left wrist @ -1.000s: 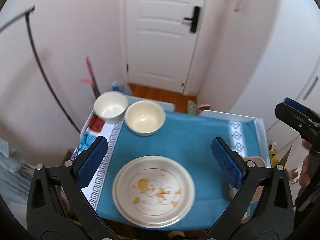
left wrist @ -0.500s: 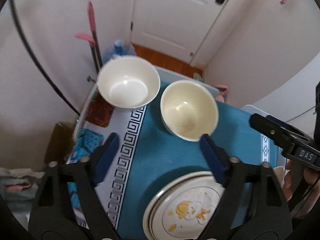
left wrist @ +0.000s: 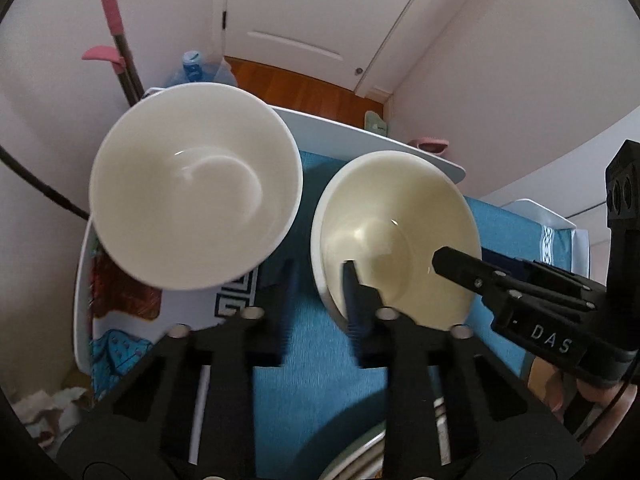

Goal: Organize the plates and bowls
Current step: 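Lift the cream bowl and carry it over the beige square bowl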

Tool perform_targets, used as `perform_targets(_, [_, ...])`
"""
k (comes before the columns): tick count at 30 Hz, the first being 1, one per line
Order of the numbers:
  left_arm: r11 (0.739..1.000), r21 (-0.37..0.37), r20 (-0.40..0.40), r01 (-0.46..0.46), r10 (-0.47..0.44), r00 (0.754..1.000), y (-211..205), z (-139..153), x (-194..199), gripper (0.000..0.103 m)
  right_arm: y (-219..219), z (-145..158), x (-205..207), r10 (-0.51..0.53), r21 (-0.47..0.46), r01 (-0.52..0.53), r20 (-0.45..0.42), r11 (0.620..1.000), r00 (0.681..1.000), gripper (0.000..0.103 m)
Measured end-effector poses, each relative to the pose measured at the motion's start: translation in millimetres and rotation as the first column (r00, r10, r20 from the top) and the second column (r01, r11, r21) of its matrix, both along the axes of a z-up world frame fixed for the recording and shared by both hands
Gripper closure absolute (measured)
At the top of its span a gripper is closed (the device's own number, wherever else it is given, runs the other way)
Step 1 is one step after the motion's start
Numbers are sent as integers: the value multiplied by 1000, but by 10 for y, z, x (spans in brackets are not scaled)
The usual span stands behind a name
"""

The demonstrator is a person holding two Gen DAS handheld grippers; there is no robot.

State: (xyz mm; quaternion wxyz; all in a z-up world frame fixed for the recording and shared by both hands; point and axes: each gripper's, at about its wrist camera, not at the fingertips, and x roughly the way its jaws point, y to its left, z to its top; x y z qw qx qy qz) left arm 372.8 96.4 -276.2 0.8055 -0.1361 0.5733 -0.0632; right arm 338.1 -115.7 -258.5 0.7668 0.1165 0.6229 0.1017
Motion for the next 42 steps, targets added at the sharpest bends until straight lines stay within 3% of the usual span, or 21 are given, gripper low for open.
perform_targets(5, [1000,16,12,10,-10,1000,-42,-1,48,91,20,-64,34,5,13,-5,-3,1000,1000,90])
perform_targets(15, [998,43,64,41,-44,997,-58,241,-8,91,23,25,3,-16,2,16,19,1000,1000,90])
perform_targets(26, [995,70,153,77,-87,984,-327,805,-334,91,-231,572,-274,-63,30,60,106,998,992,90])
perform_targets(35, [994,78,202,71,-86,976,-917,1275,-869,91,-743,1062,-875,-50,56,41,168,998,984,90])
perform_targets(42, [992,52,218,116,-125,968,-1746,1431,-1263,91,-1430,1333,-1480,-68,32,63,209,998,975,90])
